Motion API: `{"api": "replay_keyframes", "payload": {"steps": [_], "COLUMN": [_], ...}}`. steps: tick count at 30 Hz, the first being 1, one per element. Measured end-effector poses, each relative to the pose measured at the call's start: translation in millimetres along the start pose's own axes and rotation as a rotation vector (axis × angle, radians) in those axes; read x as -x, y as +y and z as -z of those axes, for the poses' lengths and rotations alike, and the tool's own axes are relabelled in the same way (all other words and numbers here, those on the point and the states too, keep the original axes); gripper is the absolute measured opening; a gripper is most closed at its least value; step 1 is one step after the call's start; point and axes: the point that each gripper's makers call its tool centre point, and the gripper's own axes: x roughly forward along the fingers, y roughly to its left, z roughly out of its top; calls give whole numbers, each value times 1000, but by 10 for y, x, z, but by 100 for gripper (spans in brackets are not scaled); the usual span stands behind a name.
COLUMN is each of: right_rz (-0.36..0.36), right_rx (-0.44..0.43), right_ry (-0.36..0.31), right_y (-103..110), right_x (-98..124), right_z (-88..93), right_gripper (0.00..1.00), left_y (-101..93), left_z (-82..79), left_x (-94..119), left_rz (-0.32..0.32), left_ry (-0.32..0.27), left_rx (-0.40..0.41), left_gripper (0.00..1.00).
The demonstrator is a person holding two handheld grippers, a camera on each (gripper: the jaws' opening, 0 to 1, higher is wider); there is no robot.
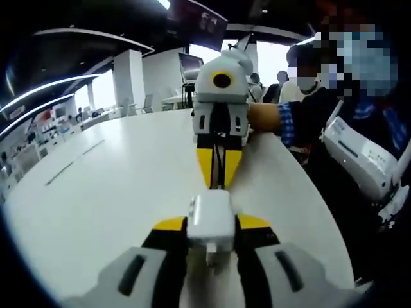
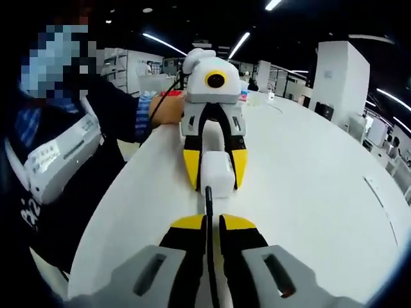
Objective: Plug the desk Type‑C cable into the charger adapter.
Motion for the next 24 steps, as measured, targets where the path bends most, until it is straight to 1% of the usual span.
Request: {"api": "replay_keyframes", "payload": {"steps": [3,4,5,9,11,15,16,20,24], "right_rz": [-21,-27,-25,-16,1,4,17,9,14], "right_rx": [-3,-1,-3,-20,-25,-46,-47,-51,-46], "right_ry": [-6,-18,-22,-12,2,16,23,28,34], "right_y": [17,25,22,14,-1,11,-2,7,4], "right_x": [20,40,53,48,46,45,40,26,24], "right_z": [0,-24,-41,-57,-65,-79,-80,-84,-82], "right_gripper": [7,6,3,2,2,1,1,1,1], "left_y": [-9,-11,-10,-8,-1,-1,8,20,33], "left_z": [-14,-23,-27,-42,-39,-31,-30,-28,-32], "left_x": [24,33,35,31,33,34,33,36,36], "left_rz": [15,16,16,15,6,0,-6,-11,-21], "left_ry": [-10,-16,-18,-24,-14,1,3,14,24], "left_rx": [14,10,8,6,18,37,42,68,66], "left_gripper": [27,27,27,27,27,26,26,26,26]}}
